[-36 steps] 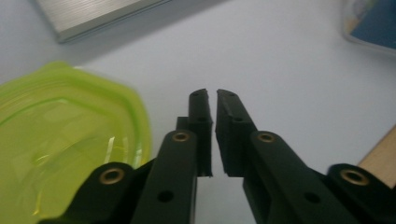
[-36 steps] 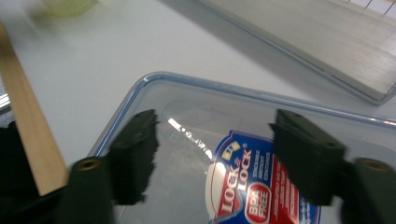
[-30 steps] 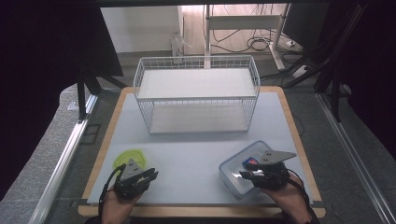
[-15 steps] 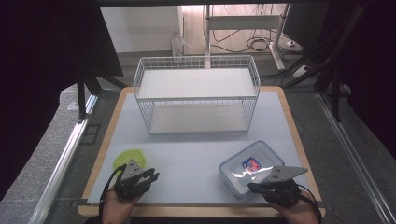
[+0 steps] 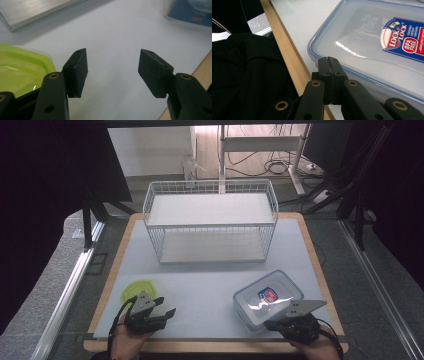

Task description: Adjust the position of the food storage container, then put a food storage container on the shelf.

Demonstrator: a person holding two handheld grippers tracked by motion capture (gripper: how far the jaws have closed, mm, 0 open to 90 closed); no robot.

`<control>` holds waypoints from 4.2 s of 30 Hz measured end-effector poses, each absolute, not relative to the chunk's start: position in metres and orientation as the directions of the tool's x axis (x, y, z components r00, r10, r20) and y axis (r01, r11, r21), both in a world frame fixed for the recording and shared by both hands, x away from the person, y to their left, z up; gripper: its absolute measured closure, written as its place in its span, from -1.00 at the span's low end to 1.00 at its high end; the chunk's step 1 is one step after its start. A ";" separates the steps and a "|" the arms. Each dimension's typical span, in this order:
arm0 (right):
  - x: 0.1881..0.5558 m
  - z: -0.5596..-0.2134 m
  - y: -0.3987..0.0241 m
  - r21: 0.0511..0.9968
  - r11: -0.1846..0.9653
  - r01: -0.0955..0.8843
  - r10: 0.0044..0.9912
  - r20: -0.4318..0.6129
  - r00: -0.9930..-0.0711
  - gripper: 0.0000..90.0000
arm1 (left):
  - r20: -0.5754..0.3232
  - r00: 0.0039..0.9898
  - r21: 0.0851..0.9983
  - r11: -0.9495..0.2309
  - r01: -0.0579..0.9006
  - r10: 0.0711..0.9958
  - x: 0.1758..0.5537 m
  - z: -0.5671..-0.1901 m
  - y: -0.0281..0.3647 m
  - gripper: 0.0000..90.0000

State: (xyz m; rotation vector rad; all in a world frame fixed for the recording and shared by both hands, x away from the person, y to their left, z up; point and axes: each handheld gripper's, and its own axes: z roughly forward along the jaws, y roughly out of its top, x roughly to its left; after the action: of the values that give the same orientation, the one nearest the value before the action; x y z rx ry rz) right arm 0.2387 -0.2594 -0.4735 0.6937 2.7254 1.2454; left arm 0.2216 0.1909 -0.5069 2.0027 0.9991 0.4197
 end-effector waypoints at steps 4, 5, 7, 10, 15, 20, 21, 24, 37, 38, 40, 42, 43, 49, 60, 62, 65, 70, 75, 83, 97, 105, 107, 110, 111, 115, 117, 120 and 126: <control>0.244 -0.475 -0.253 0.740 0.561 0.370 0.426 0.124 -0.896 1.00 | -0.087 0.634 0.802 -0.323 0.502 0.769 0.223 -0.508 0.190 -0.16; 0.246 -0.475 -0.251 0.743 0.562 0.365 0.427 0.117 -0.896 1.00 | -0.091 0.636 0.800 -0.324 0.505 0.767 0.223 -0.508 0.190 -0.16; 0.249 -0.476 -0.246 0.745 0.562 0.359 0.433 0.105 -0.895 1.00 | -0.093 0.638 0.799 -0.325 0.506 0.764 0.224 -0.509 0.189 -0.17; 0.254 -0.476 -0.237 0.747 0.560 0.357 0.451 0.086 -0.888 1.00 | -0.087 0.644 0.793 -0.338 0.507 0.760 0.225 -0.509 0.187 -0.17; 0.258 -0.471 -0.233 0.739 0.571 0.359 0.488 0.047 -0.872 1.00 | -0.096 0.650 0.795 -0.335 0.506 0.754 0.225 -0.510 0.186 -0.18; 0.270 -0.459 -0.269 0.768 0.501 0.400 0.627 -0.003 -0.779 1.00 | -0.105 0.650 0.792 -0.331 0.512 0.753 0.225 -0.511 0.186 -0.18; 0.272 -0.457 -0.277 0.771 0.496 0.400 0.651 -0.025 -0.759 1.00 | -0.106 0.650 0.792 -0.331 0.512 0.753 0.225 -0.511 0.185 -0.18; 0.282 -0.455 -0.300 0.781 0.455 0.428 0.722 -0.042 -0.691 1.00 | -0.106 0.648 0.792 -0.330 0.513 0.754 0.226 -0.511 0.185 -0.15; 0.299 -0.465 -0.334 0.757 0.393 0.522 0.836 -0.059 -0.545 0.99 | -0.097 0.664 0.786 -0.352 0.508 0.742 0.225 -0.511 0.181 0.00; 0.301 -0.468 -0.335 0.755 0.384 0.532 0.836 -0.040 -0.547 0.99 | -0.095 0.664 0.786 -0.354 0.508 0.742 0.225 -0.511 0.181 0.00; 0.303 -0.473 -0.334 0.735 0.396 0.551 0.830 -0.029 -0.558 1.00 | -0.082 0.667 0.781 -0.368 0.504 0.741 0.225 -0.512 0.180 0.00; 0.303 -0.474 -0.331 0.729 0.405 0.551 0.835 -0.051 -0.547 1.00 | -0.076 0.671 0.778 -0.377 0.503 0.738 0.225 -0.512 0.180 0.00; 0.302 -0.474 -0.331 0.728 0.401 0.556 0.837 -0.045 -0.545 1.00 | -0.074 0.673 0.776 -0.381 0.502 0.736 0.225 -0.512 0.179 0.00; 0.299 -0.474 -0.325 0.729 0.400 0.555 0.829 -0.030 -0.558 1.00 | -0.070 0.679 0.770 -0.393 0.502 0.731 0.226 -0.513 0.177 0.04; 0.293 -0.478 -0.293 0.724 0.445 0.527 0.768 -0.006 -0.641 1.00 | -0.160 0.712 0.749 -0.386 0.539 0.684 0.244 -0.519 0.156 0.67; 0.293 -0.479 -0.286 0.726 0.449 0.521 0.756 0.002 -0.655 1.00 | -0.149 0.719 0.729 -0.416 0.544 0.679 0.249 -0.522 0.147 0.76; 0.293 -0.481 -0.274 0.729 0.455 0.511 0.735 0.017 -0.678 1.00 | -0.134 0.727 0.719 -0.439 0.539 0.674 0.255 -0.523 0.140 0.83; 0.294 -0.482 -0.256 0.731 0.472 0.493 0.707 0.019 -0.707 1.00 | -0.119 0.714 0.724 -0.432 0.538 0.690 0.264 -0.521 0.136 0.85; 0.294 -0.483 -0.243 0.731 0.484 0.481 0.685 0.025 -0.728 1.00 | -0.125 0.709 0.721 -0.427 0.546 0.694 0.268 -0.521 0.138 0.85; 0.291 -0.482 -0.231 0.726 0.513 0.457 0.659 0.008 -0.753 1.00 | -0.124 0.693 0.730 -0.408 0.549 0.710 0.268 -0.519 0.145 0.86; 0.289 -0.481 -0.236 0.731 0.524 0.437 0.672 -0.040 -0.740 0.29 | -0.012 0.649 0.766 -0.410 0.495 0.761 0.255 -0.507 0.162 0.09; 0.294 -0.480 -0.248 0.763 0.483 0.430 0.697 -0.038 -0.716 -0.27 | -0.049 0.651 0.791 -0.369 0.488 0.757 0.250 -0.504 0.167 -0.63; 0.295 -0.479 -0.250 0.772 0.470 0.427 0.697 -0.028 -0.716 -0.36 | -0.054 0.652 0.792 -0.365 0.489 0.756 0.250 -0.504 0.167 -0.66; 0.296 -0.480 -0.251 0.780 0.461 0.423 0.698 -0.024 -0.716 -0.50 | -0.051 0.655 0.796 -0.365 0.482 0.754 0.251 -0.505 0.167 -0.71; 0.297 -0.480 -0.251 0.781 0.461 0.422 0.697 -0.025 -0.716 -0.54 | -0.046 0.657 0.798 -0.368 0.477 0.752 0.250 -0.505 0.167 -0.72; 0.297 -0.482 -0.250 0.781 0.468 0.413 0.696 -0.037 -0.717 -0.64 | -0.016 0.674 0.801 -0.395 0.451 0.738 0.250 -0.507 0.166 -0.77; 0.297 -0.482 -0.250 0.782 0.467 0.413 0.696 -0.037 -0.717 -0.66 | 0.028 0.687 0.790 -0.438 0.430 0.726 0.250 -0.508 0.164 -0.80; 0.297 -0.481 -0.250 0.783 0.463 0.415 0.695 -0.030 -0.719 -0.70 | 0.056 0.695 0.780 -0.466 0.418 0.717 0.250 -0.508 0.161 -0.82; 0.298 -0.480 -0.250 0.791 0.432 0.433 0.703 0.005 -0.711 -0.75 | -0.022 0.696 0.790 -0.414 0.452 0.718 0.250 -0.503 0.160 -0.82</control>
State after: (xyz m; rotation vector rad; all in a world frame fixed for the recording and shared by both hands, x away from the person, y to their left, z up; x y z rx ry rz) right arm 0.2979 -0.2499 -0.4800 0.9750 2.3634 1.1642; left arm 0.2501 0.1596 -0.5025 2.0789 0.8932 0.4086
